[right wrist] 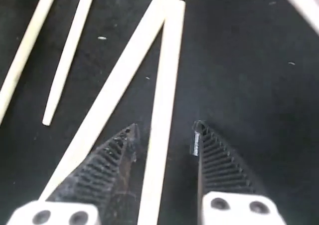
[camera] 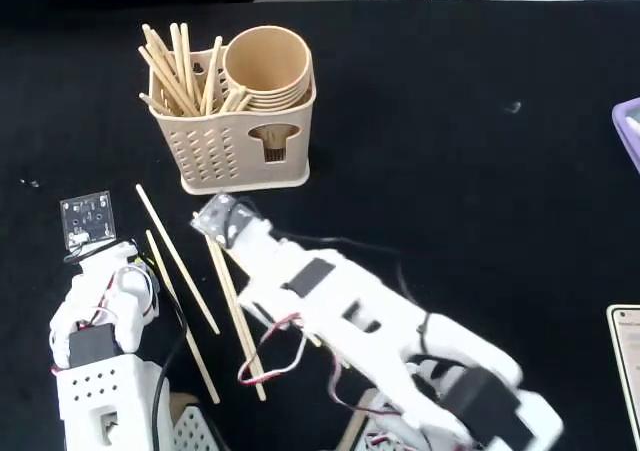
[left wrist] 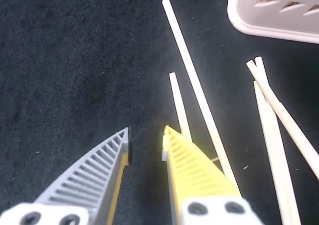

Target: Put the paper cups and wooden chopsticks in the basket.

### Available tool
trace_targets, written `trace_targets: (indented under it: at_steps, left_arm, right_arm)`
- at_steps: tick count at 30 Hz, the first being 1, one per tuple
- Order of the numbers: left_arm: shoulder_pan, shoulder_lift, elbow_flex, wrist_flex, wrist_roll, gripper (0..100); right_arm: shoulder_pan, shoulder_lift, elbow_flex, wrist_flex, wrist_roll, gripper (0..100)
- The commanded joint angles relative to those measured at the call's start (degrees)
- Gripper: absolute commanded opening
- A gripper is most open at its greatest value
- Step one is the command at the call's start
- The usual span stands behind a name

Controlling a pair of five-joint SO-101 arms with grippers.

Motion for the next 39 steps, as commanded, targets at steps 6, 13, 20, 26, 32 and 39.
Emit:
trace_targets:
  at_steps: [6,13,20,26,32,39]
  left_arm:
    - [0.4,-0.62,-0.4,-1.23,-0.26,12]
    - [0.4,-0.62,-0.4,-1.23,-0.26,12]
    - [0.4,-0.62,-0.4,-1.23,-0.26,12]
    - [0.4,-0.62,-0.4,-1.23,-0.26,12]
    - [0.4,-0.62,-0.4,-1.23,-0.26,12]
    - [0.4,-0.62,-0.4,-1.23,-0.26,12]
  right_arm:
    - [-0.35,16.22,-13.41,-0.62,0.35,18.0]
    - [1.32,17.45,-16.22,5.1,0.62,2.5]
    - [6.86,11.47,-15.87,10.73,0.7,1.0]
    - [8.09,-1.45,-9.45,11.87,4.13,1.0]
    - [7.74,-13.76,-5.14,12.13,4.22,1.0]
    - [7.74,-29.58,-12.7,15.82,4.22,1.1]
